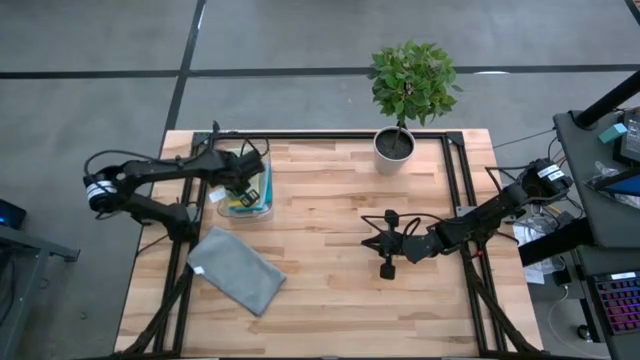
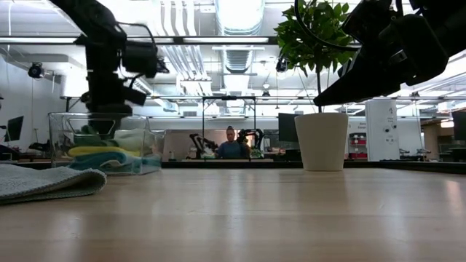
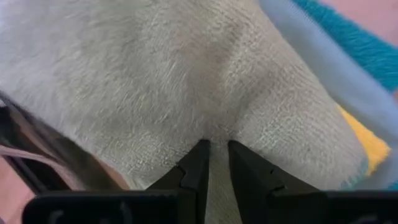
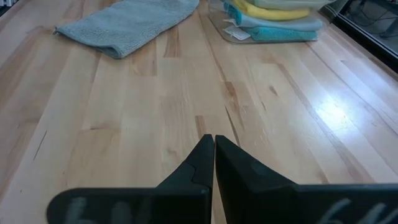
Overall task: Fold microfiber towels
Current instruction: Stack the folded light green microfiber towel on top of the yellow microfiber towel on the bin
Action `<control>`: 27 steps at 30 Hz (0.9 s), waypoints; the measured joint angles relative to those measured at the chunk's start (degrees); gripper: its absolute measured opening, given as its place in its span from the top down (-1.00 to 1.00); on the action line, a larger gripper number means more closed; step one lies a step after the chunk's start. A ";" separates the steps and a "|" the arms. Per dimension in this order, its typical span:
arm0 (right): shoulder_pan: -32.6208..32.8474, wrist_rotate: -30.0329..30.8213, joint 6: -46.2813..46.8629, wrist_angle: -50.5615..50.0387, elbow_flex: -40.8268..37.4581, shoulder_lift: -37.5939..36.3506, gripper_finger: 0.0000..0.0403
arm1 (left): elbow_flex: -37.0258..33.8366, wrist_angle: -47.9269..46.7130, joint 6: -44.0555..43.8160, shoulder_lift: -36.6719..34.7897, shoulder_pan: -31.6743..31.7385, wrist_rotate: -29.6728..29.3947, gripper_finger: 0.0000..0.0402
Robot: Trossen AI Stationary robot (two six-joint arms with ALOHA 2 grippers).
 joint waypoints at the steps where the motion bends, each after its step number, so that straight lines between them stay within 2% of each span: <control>1: 0.00 0.00 0.00 0.00 0.00 0.00 0.96 | -0.53 0.59 -0.87 0.54 0.00 0.02 0.76; 9: 0.02 0.00 0.00 -0.26 0.00 0.00 0.96 | -0.56 9.03 -4.10 2.08 -0.26 4.96 0.76; 17: 0.00 0.02 0.00 -0.98 0.00 0.00 0.96 | 4.25 1.08 -5.75 -0.64 -0.15 5.12 0.76; 23: 0.00 0.00 0.00 -1.07 0.00 0.00 0.96 | 4.27 -3.86 -5.99 -1.23 -0.15 5.07 0.76; 27: 0.02 0.00 0.00 -1.09 0.00 0.00 0.96 | 2.64 -3.54 -7.24 -0.15 -0.20 4.99 0.76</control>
